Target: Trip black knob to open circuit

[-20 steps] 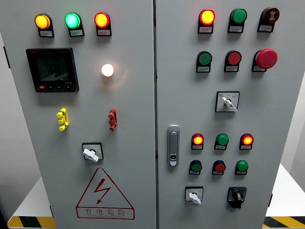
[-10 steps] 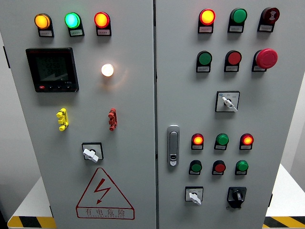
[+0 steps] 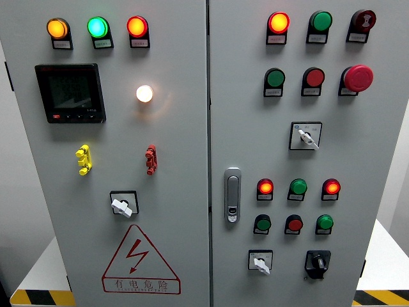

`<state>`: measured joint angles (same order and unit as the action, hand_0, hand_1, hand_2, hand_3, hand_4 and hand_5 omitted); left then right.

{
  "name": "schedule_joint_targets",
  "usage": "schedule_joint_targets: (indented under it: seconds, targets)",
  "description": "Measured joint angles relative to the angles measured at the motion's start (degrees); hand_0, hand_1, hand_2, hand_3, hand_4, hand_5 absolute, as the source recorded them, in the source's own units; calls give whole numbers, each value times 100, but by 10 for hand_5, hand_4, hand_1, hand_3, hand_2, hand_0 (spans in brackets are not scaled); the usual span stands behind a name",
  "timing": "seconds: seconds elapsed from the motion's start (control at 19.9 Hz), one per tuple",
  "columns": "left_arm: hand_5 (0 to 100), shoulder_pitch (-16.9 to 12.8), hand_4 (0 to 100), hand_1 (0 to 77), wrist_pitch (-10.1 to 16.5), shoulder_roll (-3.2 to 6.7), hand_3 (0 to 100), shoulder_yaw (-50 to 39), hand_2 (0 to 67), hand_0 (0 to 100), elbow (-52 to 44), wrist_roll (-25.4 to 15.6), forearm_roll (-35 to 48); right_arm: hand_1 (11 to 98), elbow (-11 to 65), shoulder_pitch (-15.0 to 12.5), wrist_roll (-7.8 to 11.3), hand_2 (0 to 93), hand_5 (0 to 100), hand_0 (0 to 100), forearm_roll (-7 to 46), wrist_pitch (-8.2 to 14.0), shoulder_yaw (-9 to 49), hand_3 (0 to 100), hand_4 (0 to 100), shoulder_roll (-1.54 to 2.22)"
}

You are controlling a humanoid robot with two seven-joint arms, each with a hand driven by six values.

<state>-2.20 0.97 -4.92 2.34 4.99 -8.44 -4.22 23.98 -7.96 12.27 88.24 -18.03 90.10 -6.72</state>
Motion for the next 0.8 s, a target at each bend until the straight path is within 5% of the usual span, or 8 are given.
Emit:
schedule_joint_targets:
  seconds: [0.2, 0.35, 0.8]
  targets:
    - [16, -1, 66, 33, 0, 0, 213, 1, 127, 0, 0, 1, 0, 382, 1735, -155, 32, 32, 332, 691, -373, 165, -37, 243, 190, -6]
    - [16, 2, 66, 34, 0, -1, 213, 0, 127, 0, -5, 1, 0, 391, 2852, -310, -4, 34, 425, 711, -498, 581, -235, 298, 256, -4]
    - [16, 1, 66, 35, 0, -1, 214, 2, 127, 0, -3, 1, 0, 432, 4963, -357, -134, 57, 648, 764, -517, 2439, -854, 445, 436, -13]
